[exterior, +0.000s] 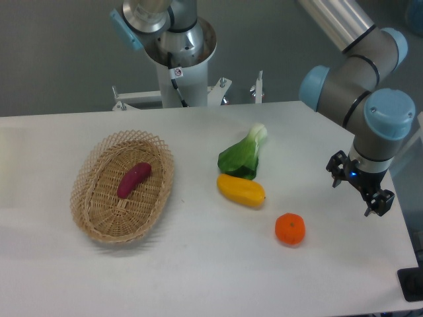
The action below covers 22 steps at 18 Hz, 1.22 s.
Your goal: Pick up the sweet potato from the basket
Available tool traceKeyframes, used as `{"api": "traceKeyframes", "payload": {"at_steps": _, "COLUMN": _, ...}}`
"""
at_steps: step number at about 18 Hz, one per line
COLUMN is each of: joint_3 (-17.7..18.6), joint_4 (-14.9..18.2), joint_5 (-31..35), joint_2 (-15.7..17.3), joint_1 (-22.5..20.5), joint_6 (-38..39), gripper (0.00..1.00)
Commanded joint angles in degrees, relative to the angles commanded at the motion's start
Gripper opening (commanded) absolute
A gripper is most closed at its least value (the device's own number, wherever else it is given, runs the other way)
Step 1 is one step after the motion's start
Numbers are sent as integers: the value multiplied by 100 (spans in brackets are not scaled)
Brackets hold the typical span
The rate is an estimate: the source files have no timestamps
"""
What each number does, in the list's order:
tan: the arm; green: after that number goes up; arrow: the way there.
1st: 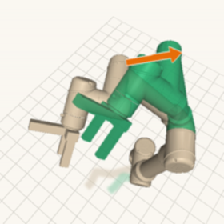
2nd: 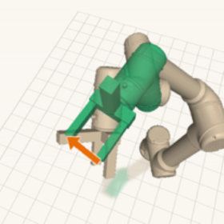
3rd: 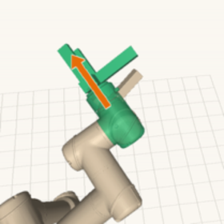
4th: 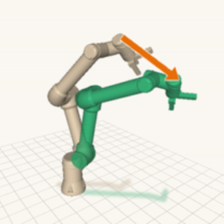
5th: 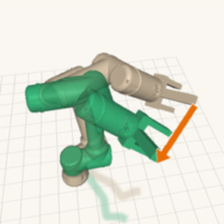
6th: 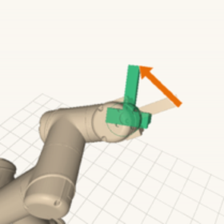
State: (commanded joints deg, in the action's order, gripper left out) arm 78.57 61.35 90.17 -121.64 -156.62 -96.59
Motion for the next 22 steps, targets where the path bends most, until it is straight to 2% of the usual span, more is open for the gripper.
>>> {"api": "traceKeyframes", "payload": {"at_steps": 4, "joint_3": 114, "joint_4": 35, "joint_5": -70, "joint_2": 61, "joint_1": 70, "joint_6": 254, "gripper": 100}}
{"api": "traceKeyframes", "payload": {"at_steps": 9, "joint_3": 228, "joint_4": 26, "joint_5": -114, "joint_2": 114, "joint_1": 474, "joint_6": 1036, "gripper": 100}}
{"api": "traceKeyframes", "payload": {"at_steps": 13, "joint_3": 710, "joint_4": -44, "joint_5": -342, "joint_2": 482, "joint_1": 790, "joint_6": 1449, "gripper": 100}}
{"api": "traceKeyframes", "payload": {"at_steps": 19, "joint_3": 1370, "joint_4": -61, "joint_5": -343, "joint_2": 1168, "joint_1": 1861, "joint_6": 2547, "gripper": 100}}
{"api": "traceKeyframes", "payload": {"at_steps": 22, "joint_3": 1678, "joint_4": -114, "joint_5": -343, "joint_2": 1309, "joint_1": 2424, "joint_6": 3232, "gripper": 100}}
